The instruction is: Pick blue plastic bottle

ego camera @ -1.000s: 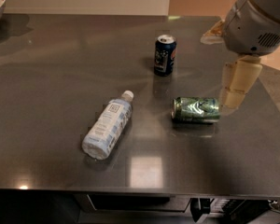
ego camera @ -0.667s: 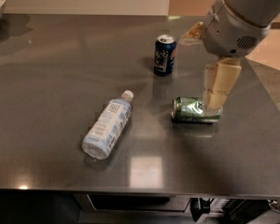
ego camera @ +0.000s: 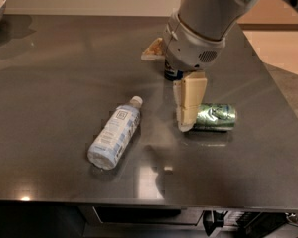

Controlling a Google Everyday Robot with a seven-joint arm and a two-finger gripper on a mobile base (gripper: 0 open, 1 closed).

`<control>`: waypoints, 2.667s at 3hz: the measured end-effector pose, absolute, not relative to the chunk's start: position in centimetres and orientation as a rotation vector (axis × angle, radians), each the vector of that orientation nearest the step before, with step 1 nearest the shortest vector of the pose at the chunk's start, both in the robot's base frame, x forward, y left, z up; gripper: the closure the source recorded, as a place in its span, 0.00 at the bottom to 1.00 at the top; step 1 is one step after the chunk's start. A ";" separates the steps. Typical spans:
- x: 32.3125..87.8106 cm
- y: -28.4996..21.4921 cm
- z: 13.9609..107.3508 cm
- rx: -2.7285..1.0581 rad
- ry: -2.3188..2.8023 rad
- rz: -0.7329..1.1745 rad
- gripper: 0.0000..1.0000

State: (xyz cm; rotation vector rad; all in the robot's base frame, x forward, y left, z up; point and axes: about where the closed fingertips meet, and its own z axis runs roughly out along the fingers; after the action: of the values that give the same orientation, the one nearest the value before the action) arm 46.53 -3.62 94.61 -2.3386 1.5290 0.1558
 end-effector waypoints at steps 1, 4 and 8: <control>46.3 0.1 92.9 -2.458 1.409 0.169 0.00; 44.3 6.3 87.6 -2.812 1.039 0.020 0.00; 44.9 7.7 84.8 -3.025 0.803 -0.121 0.49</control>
Offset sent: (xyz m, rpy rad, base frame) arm -0.0207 0.0954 -0.0616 -0.1702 -0.0063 0.3788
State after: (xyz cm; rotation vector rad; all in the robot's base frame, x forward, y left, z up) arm 44.89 7.65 84.83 -3.0247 0.8025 -0.1209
